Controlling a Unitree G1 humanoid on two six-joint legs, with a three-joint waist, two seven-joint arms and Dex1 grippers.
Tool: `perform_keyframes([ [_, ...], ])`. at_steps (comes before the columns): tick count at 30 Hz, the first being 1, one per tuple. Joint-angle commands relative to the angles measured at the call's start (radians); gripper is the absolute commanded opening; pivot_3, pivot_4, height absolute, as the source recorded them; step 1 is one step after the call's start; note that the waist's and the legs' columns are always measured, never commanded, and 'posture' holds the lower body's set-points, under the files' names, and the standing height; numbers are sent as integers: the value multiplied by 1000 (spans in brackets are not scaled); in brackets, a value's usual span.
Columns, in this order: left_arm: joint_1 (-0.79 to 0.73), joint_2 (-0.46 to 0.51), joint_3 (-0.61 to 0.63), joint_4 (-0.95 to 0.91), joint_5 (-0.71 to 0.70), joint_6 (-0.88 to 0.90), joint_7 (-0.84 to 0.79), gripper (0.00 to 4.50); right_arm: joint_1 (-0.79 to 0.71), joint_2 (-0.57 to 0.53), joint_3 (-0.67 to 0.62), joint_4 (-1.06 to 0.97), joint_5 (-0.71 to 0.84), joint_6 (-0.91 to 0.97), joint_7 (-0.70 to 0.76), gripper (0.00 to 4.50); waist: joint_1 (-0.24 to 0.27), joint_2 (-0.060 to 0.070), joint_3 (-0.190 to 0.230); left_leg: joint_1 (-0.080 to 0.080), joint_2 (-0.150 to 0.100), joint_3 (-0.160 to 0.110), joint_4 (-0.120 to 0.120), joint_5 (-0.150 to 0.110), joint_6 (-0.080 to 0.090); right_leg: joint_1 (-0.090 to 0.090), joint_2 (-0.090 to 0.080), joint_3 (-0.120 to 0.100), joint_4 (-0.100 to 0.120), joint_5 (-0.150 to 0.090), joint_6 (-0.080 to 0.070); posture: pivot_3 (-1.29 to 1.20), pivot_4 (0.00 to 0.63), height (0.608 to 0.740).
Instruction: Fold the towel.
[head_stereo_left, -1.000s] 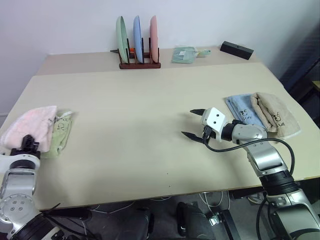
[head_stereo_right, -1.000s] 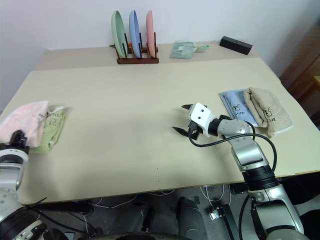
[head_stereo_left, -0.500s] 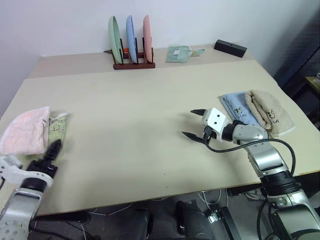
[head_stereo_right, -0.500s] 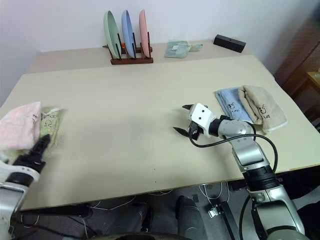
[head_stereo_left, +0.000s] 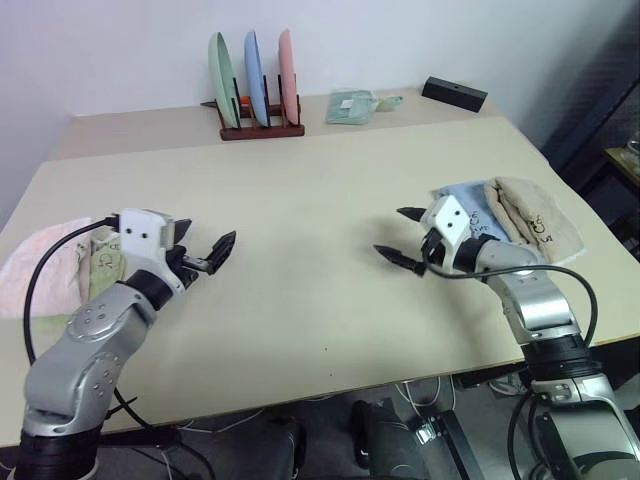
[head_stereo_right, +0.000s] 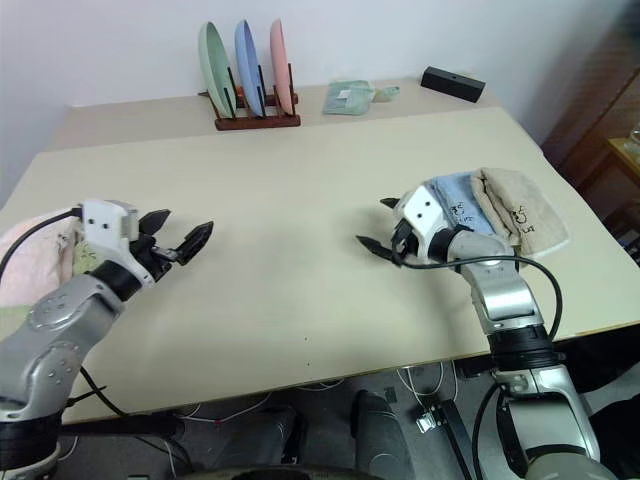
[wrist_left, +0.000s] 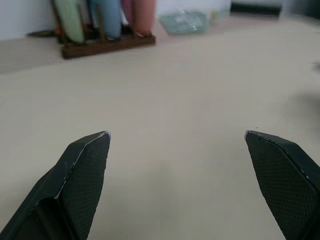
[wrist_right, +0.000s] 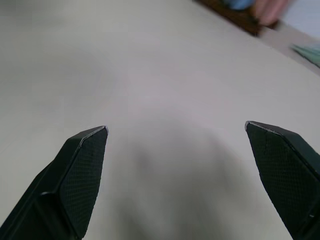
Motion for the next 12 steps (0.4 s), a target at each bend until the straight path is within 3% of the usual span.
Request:
perform_keyframes([
  [1, -39, 14, -43, 71, 107, -102, -82, 4416, 35, -48, -38, -48, 37, 25, 45, 4500, 6, 0, 0, 0, 0, 0, 0, 0, 0, 0, 0, 0, 0, 0, 0, 0, 150, 738],
  [4, -54, 6, -62, 142, 165, -162, -125, 4416, 52, -48, -63, -65, 56, 37, 34, 4500, 7, 1, 0, 0, 0, 0, 1, 0, 0, 1, 0, -1, 0, 0, 0, 0, 150, 738],
  [12, -24, -57, -38, 139, 149, -161, -180, 4416, 135, -74, -75, -121, 98, 80, 69, 4500, 7, 1, 0, 0, 0, 0, 1, 0, 0, 1, -1, -1, 1, 0, 0, 0, 150, 738],
])
